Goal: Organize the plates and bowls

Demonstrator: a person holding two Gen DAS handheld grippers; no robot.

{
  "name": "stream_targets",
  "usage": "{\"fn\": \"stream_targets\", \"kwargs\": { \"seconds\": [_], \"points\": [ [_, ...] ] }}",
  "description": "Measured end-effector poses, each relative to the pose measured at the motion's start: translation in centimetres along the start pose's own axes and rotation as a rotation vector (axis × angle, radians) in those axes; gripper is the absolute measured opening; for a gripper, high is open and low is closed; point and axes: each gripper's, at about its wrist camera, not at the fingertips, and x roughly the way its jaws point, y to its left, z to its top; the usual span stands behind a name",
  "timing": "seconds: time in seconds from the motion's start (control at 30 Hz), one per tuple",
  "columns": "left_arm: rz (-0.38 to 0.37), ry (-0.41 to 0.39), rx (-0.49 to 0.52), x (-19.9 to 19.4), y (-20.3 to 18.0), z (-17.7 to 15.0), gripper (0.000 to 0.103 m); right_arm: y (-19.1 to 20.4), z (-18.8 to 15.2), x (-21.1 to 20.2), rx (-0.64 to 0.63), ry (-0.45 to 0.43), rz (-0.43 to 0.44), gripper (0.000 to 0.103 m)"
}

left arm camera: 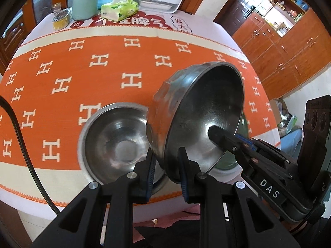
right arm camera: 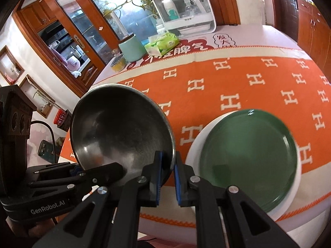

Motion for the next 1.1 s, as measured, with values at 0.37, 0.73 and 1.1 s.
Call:
{"fn": "stream_targets", "kwargs": {
  "seconds": [0.37,0.73,1.1],
  "points": [
    [-0.006,0.083,-0.014,0.9,4.3,-0.1,0.019,2.4,-1.4,3.2,0.014,0.103,-0.03,0.013],
    [-0.049,0.111,-0.041,1.4,5.9,-0.6,0.023,3.3,-2.2,4.2,-0.001,0.16,-0.068,0.015],
    [-0.053,0.071,-0.054,0.5,6.1,-0.8,0.03,3.5,-2.3,3.8,-0.016,0.165,-0.072,0.019]
  ]
}}
